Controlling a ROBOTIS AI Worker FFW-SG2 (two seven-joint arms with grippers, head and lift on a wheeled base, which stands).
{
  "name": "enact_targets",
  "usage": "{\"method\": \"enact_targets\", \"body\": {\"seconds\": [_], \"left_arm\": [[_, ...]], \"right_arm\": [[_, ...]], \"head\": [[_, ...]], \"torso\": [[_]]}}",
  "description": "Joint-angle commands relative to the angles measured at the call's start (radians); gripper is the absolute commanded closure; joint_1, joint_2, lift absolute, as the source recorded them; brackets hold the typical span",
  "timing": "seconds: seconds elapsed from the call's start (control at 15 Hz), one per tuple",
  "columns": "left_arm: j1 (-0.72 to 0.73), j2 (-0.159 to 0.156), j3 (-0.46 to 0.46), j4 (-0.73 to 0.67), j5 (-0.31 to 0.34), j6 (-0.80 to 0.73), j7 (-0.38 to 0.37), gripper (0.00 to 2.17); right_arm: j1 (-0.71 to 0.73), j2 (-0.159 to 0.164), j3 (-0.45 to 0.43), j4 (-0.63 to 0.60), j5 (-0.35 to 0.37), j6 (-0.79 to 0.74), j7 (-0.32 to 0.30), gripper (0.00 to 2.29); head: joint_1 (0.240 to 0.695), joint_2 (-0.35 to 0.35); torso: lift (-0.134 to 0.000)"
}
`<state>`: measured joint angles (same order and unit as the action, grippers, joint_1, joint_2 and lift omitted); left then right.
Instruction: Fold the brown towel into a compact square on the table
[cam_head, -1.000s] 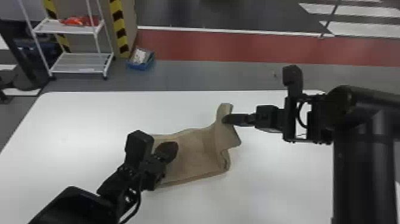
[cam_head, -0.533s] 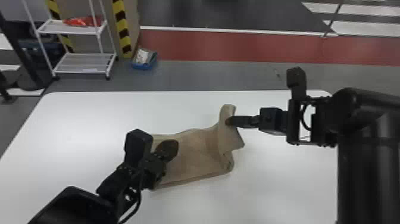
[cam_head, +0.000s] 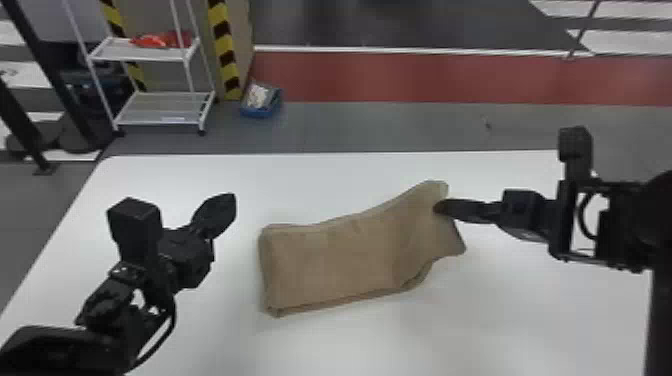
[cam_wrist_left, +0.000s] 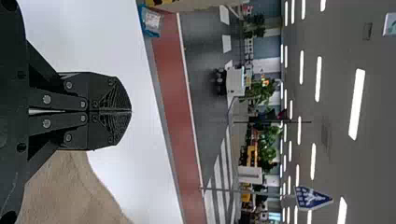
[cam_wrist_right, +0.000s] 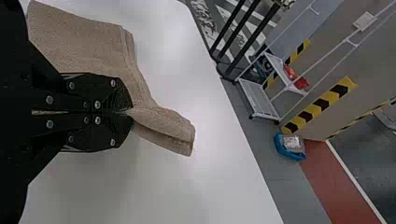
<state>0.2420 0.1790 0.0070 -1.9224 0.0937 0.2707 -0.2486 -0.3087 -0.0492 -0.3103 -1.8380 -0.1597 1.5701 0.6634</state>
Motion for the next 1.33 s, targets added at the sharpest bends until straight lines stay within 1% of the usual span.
{"method": "enact_targets", "body": {"seconds": [0.0, 0.07, 0.13, 0.2, 0.27, 0.33, 0.47, 0.6, 0.73, 0.87, 1.07, 1.2, 1.27], "left_arm": [[0.036, 0.008, 0.067, -0.038, 0.035, 0.048, -0.021, 1.44], [0.069, 0.016, 0.087, -0.061, 0.052, 0.066, -0.041, 1.44], [0.102, 0.017, 0.087, -0.073, 0.057, 0.069, -0.070, 1.44], [0.125, 0.017, 0.082, -0.081, 0.055, 0.072, -0.086, 1.44], [0.140, 0.017, 0.073, -0.081, 0.052, 0.088, -0.115, 1.44], [0.140, 0.017, 0.051, -0.076, 0.046, 0.115, -0.130, 1.44], [0.131, 0.016, 0.001, -0.050, 0.035, 0.115, -0.129, 1.44], [0.111, 0.007, -0.053, -0.038, 0.034, 0.106, -0.123, 1.44], [0.080, 0.004, -0.110, -0.035, 0.034, 0.103, -0.093, 1.44], [0.040, -0.004, -0.153, -0.021, 0.032, 0.088, -0.063, 1.44], [0.000, -0.016, -0.179, -0.020, 0.031, 0.112, -0.064, 1.44], [-0.027, -0.016, -0.194, -0.020, 0.014, 0.213, -0.067, 1.44], [-0.036, -0.016, -0.202, -0.015, 0.000, 0.220, -0.067, 1.45]], "right_arm": [[0.014, -0.015, -0.030, -0.001, -0.021, 0.002, 0.019, 1.21], [0.017, -0.024, -0.039, -0.001, -0.026, 0.002, 0.031, 1.21], [0.019, -0.034, -0.055, 0.000, -0.026, 0.002, 0.036, 1.21], [0.016, -0.040, -0.066, 0.002, -0.027, 0.002, 0.038, 1.21], [0.014, -0.055, -0.067, 0.002, -0.034, 0.002, 0.042, 1.21], [0.010, -0.061, -0.070, 0.000, -0.050, 0.002, 0.042, 1.21], [0.005, -0.064, -0.069, -0.029, -0.064, 0.002, 0.044, 1.21], [-0.001, -0.063, -0.055, -0.066, -0.067, 0.002, 0.044, 1.21], [-0.007, -0.060, -0.039, -0.079, -0.070, 0.002, 0.042, 1.21], [-0.007, -0.052, -0.013, -0.086, -0.069, 0.002, 0.039, 1.21], [-0.006, -0.031, 0.046, -0.090, -0.057, 0.002, 0.028, 1.21], [-0.018, 0.003, 0.074, -0.086, -0.058, 0.002, 0.019, 1.21], [-0.027, 0.025, 0.094, -0.086, -0.057, 0.002, 0.015, 1.21]], "head": [[0.695, 0.005], [0.695, 0.015], [0.695, 0.031], [0.695, 0.030], [0.695, 0.025], [0.695, 0.013], [0.695, -0.012], [0.695, -0.047], [0.695, -0.072], [0.695, -0.096], [0.695, -0.106], [0.695, -0.101], [0.695, -0.096]], "torso": [[-0.124], [-0.124], [-0.124], [-0.124], [-0.124], [-0.124], [-0.124], [-0.124], [-0.124], [-0.124], [-0.124], [-0.124], [-0.124]]}}
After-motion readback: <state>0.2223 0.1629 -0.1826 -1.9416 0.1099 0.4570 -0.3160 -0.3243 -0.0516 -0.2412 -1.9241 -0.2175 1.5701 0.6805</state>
